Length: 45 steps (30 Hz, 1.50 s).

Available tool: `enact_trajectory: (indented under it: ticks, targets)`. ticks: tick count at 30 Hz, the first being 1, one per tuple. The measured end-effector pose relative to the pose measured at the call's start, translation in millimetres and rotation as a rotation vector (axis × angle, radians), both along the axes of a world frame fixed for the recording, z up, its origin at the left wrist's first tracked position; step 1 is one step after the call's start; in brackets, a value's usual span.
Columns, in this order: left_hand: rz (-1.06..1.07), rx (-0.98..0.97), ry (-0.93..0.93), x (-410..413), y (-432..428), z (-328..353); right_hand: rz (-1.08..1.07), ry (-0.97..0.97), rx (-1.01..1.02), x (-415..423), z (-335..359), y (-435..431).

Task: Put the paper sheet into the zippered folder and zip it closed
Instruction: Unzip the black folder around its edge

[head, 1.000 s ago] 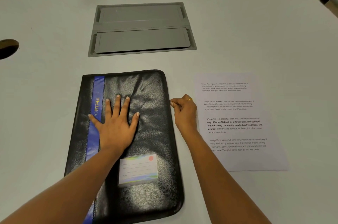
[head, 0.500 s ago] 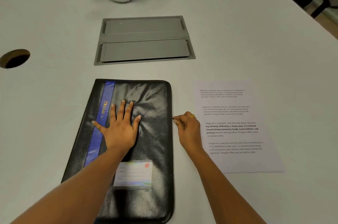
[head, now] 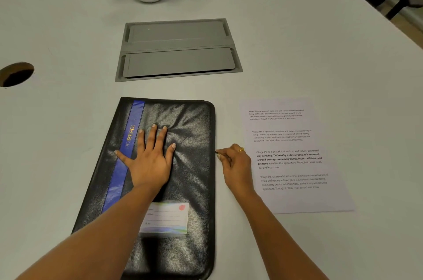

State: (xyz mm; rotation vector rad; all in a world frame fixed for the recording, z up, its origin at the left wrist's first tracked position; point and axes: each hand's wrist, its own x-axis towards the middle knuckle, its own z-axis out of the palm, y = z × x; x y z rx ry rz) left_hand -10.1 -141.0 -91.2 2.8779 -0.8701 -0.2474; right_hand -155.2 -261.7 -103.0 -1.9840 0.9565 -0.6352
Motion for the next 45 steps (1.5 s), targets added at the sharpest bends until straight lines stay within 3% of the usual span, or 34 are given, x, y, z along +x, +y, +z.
enact_trajectory:
  ticks: [11,16,21,28,45]
  targets:
    - [0.024,-0.043,0.068,-18,-12,6,-0.101,-0.005,0.059,8,7,-4]
    - [-0.045,0.048,0.140,-29,-23,16,-0.115,0.046,0.050,18,14,-12]
    - [-0.029,0.112,0.252,-39,-43,26,-0.023,0.148,0.043,30,19,-27]
    - [0.056,0.135,0.368,-41,-63,29,0.030,0.112,0.053,18,16,-23]
    - [0.034,0.130,0.386,-40,-61,27,-0.093,0.140,0.086,39,19,-26]
